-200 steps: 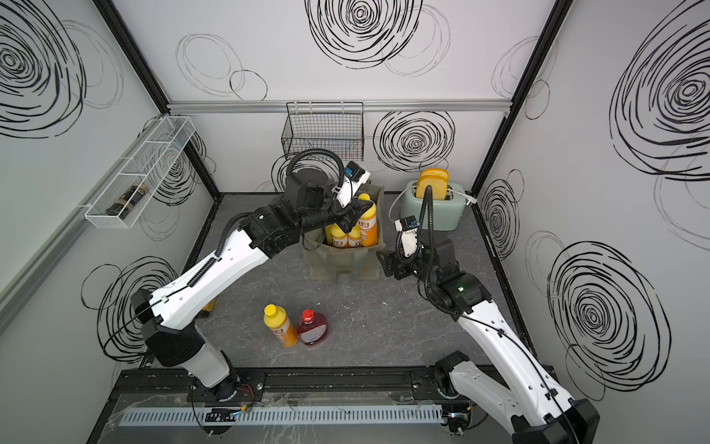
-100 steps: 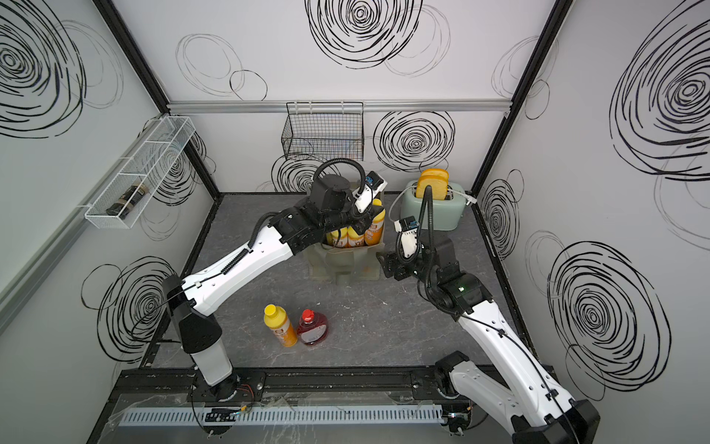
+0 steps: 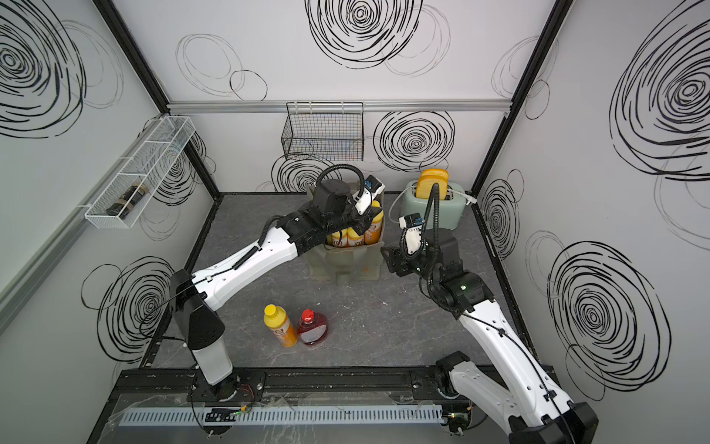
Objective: Pack dish soap into the shopping bag
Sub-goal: Place the bottle of dish soap in the shopping bag.
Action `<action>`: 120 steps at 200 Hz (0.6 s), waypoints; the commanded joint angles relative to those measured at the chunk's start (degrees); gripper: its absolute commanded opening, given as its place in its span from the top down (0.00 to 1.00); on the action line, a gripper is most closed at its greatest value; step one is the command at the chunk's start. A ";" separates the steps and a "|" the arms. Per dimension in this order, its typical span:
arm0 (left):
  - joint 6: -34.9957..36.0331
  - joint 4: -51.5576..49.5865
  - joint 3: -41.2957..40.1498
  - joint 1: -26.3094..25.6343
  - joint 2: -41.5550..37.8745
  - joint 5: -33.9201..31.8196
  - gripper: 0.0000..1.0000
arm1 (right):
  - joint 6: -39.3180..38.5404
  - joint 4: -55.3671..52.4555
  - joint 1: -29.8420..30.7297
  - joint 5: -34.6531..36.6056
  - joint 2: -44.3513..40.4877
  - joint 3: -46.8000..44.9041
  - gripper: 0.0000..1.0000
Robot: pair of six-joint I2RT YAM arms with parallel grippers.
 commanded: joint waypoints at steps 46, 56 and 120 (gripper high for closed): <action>-1.08 13.15 -4.25 1.52 -4.06 1.32 1.00 | 1.46 4.64 -5.29 -7.83 2.16 3.41 0.34; -1.21 13.35 -5.01 1.68 -4.06 1.40 1.00 | 1.36 4.61 -5.55 -7.94 2.22 3.38 0.35; -1.89 13.53 -4.67 2.30 -1.36 2.76 1.00 | 1.32 5.02 -5.97 -8.84 1.70 1.95 0.34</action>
